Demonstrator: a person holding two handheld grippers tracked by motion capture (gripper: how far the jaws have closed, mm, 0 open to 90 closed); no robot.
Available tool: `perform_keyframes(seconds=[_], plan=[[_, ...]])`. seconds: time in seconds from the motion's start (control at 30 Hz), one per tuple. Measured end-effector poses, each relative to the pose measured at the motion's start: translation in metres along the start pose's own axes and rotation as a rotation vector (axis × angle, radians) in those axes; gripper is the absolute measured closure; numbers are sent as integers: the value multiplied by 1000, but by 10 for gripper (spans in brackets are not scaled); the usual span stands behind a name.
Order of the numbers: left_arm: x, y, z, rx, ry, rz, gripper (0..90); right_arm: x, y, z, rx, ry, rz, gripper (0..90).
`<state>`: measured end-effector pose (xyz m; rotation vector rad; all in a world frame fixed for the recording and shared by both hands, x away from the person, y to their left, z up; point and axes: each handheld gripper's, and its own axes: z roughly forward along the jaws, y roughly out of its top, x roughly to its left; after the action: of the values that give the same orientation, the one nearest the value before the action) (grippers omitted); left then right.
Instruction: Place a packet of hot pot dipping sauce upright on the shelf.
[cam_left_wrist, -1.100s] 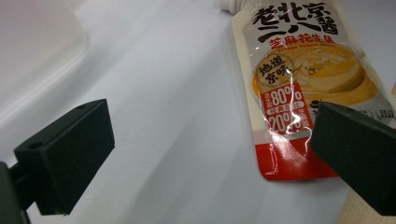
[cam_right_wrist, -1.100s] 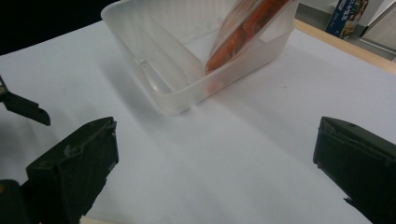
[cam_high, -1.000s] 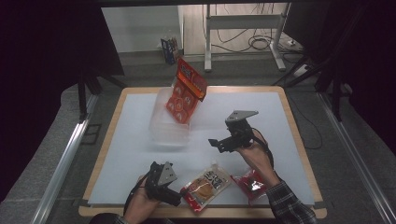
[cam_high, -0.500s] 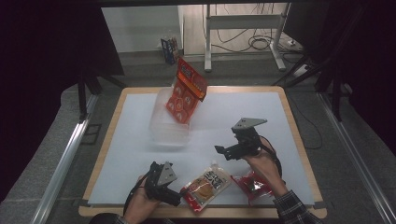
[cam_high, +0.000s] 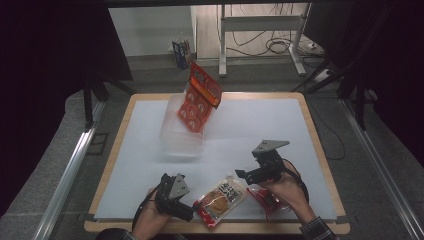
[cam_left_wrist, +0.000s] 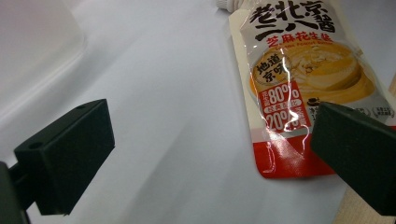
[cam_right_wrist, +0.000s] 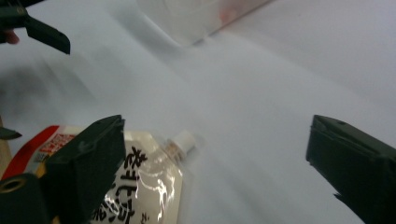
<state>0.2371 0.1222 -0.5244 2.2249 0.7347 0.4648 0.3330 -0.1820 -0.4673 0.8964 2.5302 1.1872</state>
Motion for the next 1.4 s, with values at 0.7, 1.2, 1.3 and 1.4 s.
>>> perform_keyframes(seconds=[0.7, 1.2, 1.3, 1.4], plan=[[-1, 1, -1, -6, 0, 14, 0, 16, -42, -34, 99, -37, -41, 758], [-1, 1, -2, -20, 4, 8, 0, 17, -83, -66, 146, -91, 24, 886], [-1, 1, -2, -17, 4, 9, 0, 20, -92, -71, 159, -97, 32, 886], [-1, 1, -1, -16, 2, 12, 0, 23, -101, -76, 176, -106, 40, 885]])
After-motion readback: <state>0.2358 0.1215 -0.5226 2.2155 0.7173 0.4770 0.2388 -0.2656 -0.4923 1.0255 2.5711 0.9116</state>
